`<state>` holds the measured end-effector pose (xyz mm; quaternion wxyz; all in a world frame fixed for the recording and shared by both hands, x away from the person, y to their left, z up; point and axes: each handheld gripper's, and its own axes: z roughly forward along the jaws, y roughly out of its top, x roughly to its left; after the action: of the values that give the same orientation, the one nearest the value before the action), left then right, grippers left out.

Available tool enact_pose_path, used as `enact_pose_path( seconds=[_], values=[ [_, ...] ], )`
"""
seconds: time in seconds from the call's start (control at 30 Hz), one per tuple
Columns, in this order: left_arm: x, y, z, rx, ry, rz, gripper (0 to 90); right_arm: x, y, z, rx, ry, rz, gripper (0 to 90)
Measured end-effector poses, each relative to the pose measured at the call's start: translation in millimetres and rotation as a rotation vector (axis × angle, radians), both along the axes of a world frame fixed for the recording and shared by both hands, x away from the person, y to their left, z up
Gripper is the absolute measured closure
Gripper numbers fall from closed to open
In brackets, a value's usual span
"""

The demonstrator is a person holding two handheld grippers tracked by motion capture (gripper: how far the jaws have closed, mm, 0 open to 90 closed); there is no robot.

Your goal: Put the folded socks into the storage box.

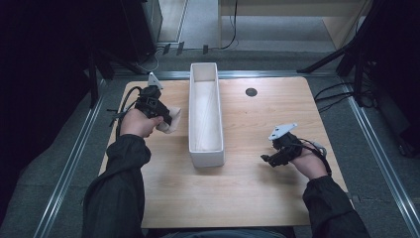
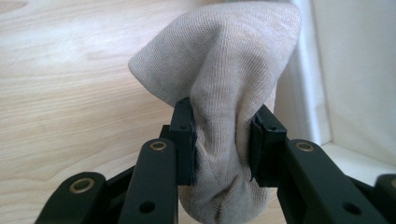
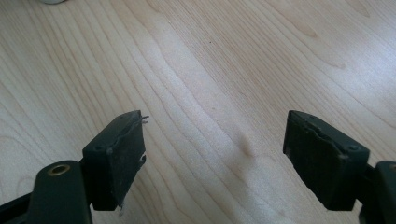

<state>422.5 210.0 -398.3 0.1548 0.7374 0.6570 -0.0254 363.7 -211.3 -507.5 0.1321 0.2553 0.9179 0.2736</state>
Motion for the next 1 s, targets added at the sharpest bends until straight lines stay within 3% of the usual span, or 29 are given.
enact_pose_path(
  seconds=[0.27,0.5,1.0],
  values=[
    [7.7,-20.5,11.9,0.024,-0.019,-0.026,66.4,-0.2,-0.2,-0.1,-0.004,0.002,0.004,20.9],
    [14.6,-42.6,16.2,0.018,-0.023,-0.061,66.4,-0.2,-0.1,-0.5,-0.004,0.004,0.001,20.9],
    [21.3,-88.5,5.1,-0.004,0.000,-0.118,66.0,-1.3,0.7,-0.5,-0.006,0.004,0.007,20.9]
  ],
)
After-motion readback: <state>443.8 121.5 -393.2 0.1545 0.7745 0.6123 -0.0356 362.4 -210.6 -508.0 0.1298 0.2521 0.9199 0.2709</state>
